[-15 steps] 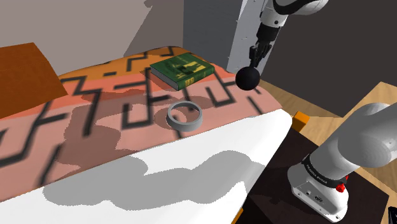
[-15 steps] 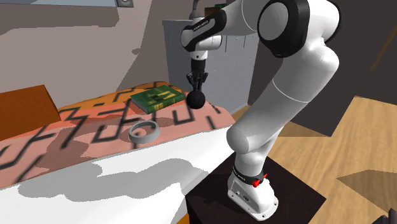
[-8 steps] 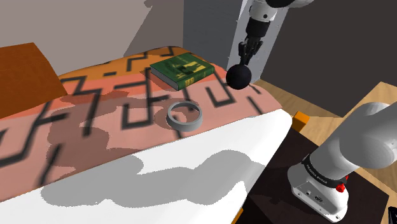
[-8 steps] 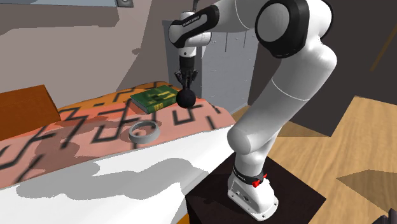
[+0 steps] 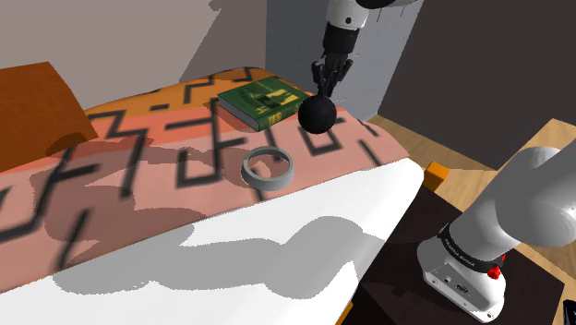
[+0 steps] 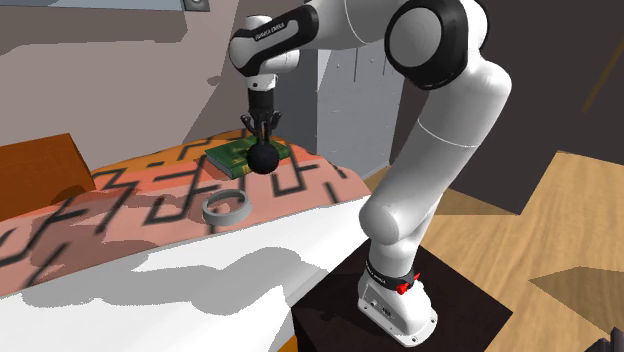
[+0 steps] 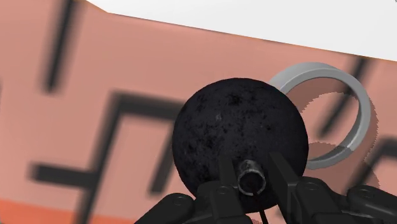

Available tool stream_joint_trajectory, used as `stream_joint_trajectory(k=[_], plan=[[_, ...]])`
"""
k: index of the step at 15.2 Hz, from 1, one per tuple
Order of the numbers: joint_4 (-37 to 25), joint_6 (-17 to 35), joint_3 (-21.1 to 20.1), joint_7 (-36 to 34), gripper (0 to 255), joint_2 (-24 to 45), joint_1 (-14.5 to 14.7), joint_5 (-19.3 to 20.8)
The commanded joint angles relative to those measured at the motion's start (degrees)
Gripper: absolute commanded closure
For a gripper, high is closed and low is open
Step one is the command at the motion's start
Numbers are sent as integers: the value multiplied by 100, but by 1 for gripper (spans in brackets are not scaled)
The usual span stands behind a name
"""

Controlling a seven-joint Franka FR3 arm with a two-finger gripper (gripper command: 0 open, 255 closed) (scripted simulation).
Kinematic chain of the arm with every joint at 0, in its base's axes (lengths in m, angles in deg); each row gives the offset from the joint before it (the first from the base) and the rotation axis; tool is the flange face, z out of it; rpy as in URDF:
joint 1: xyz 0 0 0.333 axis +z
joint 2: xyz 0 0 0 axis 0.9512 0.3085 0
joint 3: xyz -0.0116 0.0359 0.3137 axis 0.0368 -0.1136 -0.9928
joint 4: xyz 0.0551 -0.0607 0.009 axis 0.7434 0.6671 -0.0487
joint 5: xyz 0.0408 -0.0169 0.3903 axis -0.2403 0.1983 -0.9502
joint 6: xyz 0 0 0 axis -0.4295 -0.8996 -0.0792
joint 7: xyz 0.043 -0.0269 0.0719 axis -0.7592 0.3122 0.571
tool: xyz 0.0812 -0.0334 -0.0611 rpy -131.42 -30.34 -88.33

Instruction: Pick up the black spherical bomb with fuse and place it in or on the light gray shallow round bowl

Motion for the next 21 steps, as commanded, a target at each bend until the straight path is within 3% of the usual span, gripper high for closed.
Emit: stream_joint_trajectory(k=[1,11,21], plan=[[-295,-77,-170,-283,255,196,106,-16],[-1819,-361,-839,-1522,255,1383,603,144],[-1165,393,-844,-1507,255,1485,612,154]])
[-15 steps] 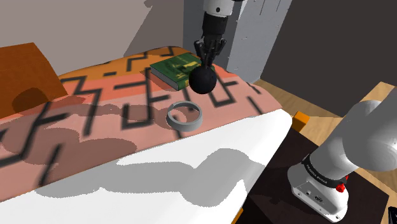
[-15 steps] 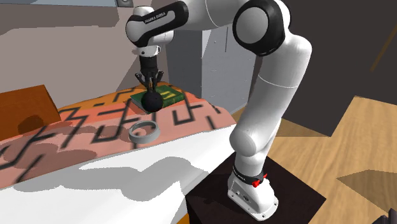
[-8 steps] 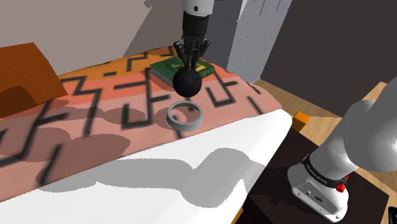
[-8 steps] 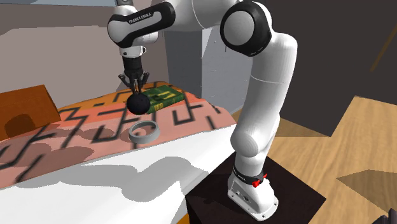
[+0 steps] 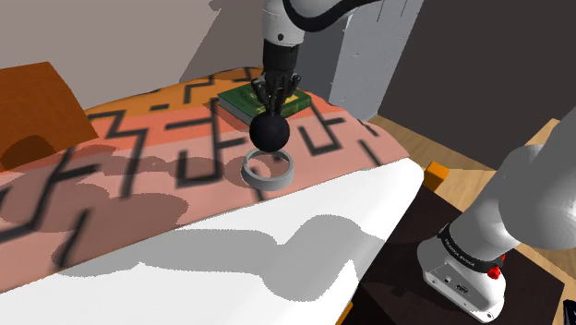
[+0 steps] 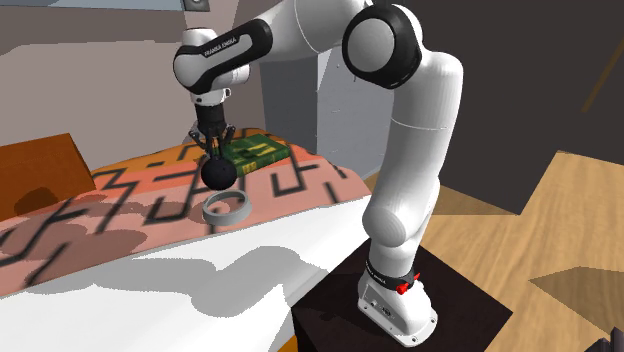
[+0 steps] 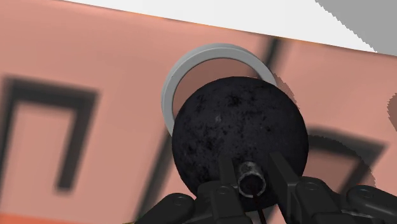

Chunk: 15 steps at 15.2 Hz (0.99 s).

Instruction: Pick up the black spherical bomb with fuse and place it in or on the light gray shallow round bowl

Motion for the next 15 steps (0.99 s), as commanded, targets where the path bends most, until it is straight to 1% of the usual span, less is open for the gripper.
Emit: stream_joint_trajectory(k=[1,10,15], plan=[[147,168,-4,-2,255,12,4,1],[611,834,-9,-6,255,217,14,35],[611,834,-9,-6,255,217,14,35]])
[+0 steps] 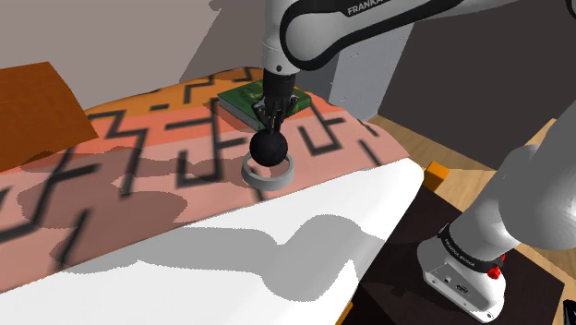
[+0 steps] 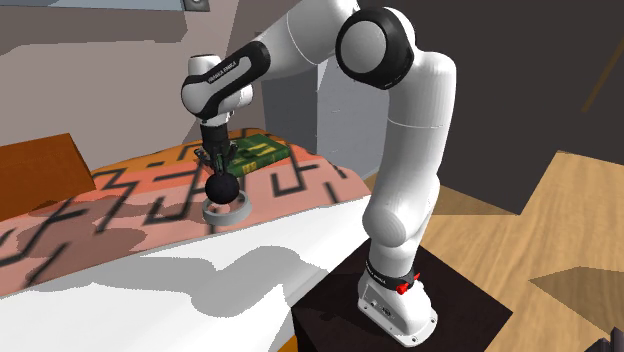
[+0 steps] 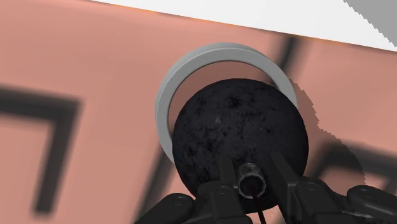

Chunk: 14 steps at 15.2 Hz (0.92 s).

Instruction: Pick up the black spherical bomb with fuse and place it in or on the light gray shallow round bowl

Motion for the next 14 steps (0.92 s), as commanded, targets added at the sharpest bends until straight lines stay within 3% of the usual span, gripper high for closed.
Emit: stream_joint_trajectory(k=[1,2,3,8,12,14], plan=[[-2,4,0,0,255,-2,0,0],[-2,4,0,0,255,-2,0,0],[0,4,0,0,0,-3,0,0],[-2,4,0,0,0,-2,0,0],[-446,-688,16,33,0,-253,-24,-45],[-445,-688,16,33,0,-253,-23,-45]])
